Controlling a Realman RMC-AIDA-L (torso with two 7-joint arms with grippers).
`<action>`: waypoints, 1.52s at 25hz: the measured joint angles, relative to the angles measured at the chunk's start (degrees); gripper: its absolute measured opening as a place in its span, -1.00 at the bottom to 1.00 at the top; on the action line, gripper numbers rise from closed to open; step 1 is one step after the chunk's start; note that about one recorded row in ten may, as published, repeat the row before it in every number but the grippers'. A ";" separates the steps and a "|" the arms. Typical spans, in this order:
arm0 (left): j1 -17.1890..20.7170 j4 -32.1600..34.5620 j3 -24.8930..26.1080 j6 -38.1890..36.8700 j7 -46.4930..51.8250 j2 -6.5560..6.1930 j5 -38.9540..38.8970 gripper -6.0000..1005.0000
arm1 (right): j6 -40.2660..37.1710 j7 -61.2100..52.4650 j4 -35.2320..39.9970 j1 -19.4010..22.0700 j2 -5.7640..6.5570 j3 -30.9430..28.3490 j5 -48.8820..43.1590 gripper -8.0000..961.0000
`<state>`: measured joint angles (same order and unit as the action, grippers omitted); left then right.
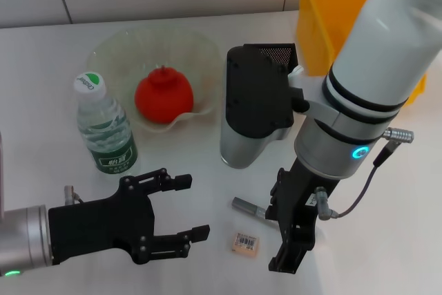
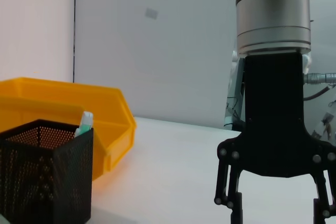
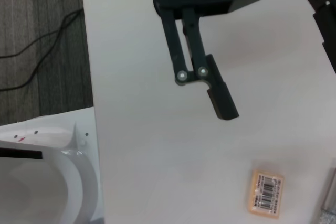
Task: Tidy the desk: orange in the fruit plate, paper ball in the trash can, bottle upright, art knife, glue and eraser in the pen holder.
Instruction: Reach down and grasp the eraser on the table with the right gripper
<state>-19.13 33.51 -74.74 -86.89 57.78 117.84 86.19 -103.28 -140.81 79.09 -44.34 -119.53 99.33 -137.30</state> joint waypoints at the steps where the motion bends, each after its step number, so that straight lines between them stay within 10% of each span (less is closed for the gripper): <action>1: 0.00 0.00 0.00 0.00 0.00 0.00 0.00 0.62 | 0.28 -0.23 0.08 0.00 0.00 0.43 -0.08 0.58; 38: 2.17 -1.40 0.39 -0.02 -0.48 -1.31 0.03 0.62 | 12.67 -6.81 -6.86 -3.06 -0.18 10.10 -0.30 0.55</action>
<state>-16.97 32.11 -74.34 -86.91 57.30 116.53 86.22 -90.62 -147.62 72.22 -47.40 -119.71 109.43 -137.61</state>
